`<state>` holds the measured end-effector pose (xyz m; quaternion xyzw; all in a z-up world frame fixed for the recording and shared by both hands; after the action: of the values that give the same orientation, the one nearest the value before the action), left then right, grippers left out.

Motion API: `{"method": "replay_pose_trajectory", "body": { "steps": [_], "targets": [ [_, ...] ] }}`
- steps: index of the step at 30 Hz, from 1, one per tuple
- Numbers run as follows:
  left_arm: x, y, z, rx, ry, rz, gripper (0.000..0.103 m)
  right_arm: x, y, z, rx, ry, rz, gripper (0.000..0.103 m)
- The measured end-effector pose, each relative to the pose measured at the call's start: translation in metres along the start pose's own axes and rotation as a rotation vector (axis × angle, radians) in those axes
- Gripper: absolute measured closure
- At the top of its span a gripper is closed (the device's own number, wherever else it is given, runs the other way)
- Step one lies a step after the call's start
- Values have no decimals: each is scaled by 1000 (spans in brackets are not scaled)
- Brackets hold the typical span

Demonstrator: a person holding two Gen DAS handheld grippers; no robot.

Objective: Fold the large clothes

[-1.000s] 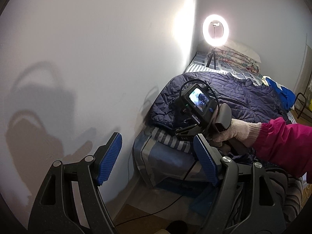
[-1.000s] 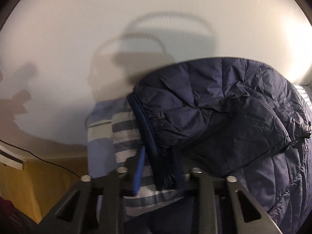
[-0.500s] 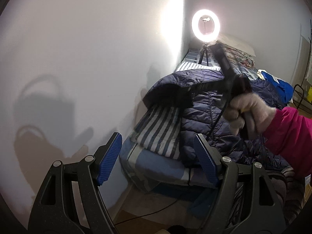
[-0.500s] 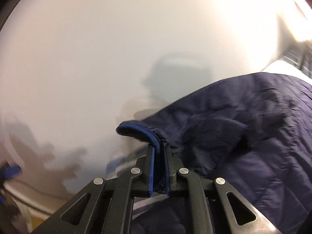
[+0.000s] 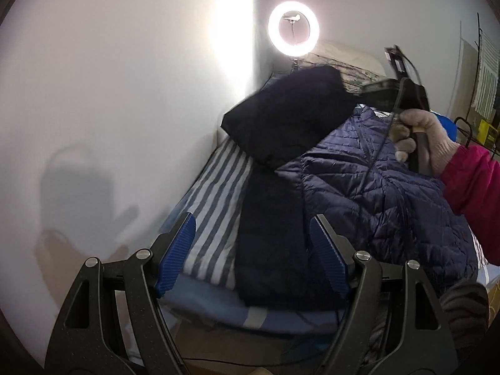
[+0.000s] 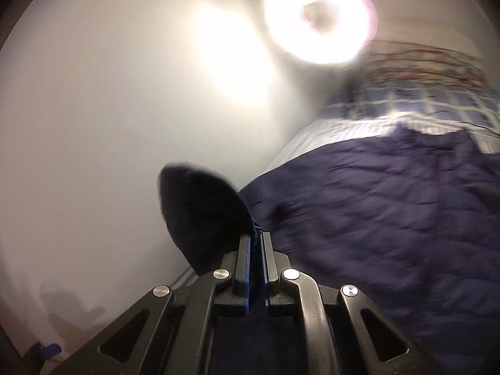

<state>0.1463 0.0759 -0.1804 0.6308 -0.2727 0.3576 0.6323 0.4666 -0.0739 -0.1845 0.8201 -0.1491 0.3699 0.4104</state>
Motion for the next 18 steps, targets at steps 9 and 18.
{"method": "replay_pose_trajectory", "body": {
  "steps": [9, 18],
  "targets": [
    [6, -49, 40, -43, -88, -23, 25, 10, 48, 164, -230, -225, 89, 102],
    [30, -108, 60, -89, -98, -49, 25, -13, 62, 243, -424, -198, 85, 103]
  ]
}}
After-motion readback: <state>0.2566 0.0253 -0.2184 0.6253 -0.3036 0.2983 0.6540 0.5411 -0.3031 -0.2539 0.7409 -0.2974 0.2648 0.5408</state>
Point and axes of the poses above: each gripper's, at about its wrist camera, not at the fingertips, and y roughly against the way its jaws point, z to its right, x to its top, the point moved 10 cm from there along -y, roughly the way its jaws point, and after that the axes turned 4 degrees about -x, right-handed, at the moved point
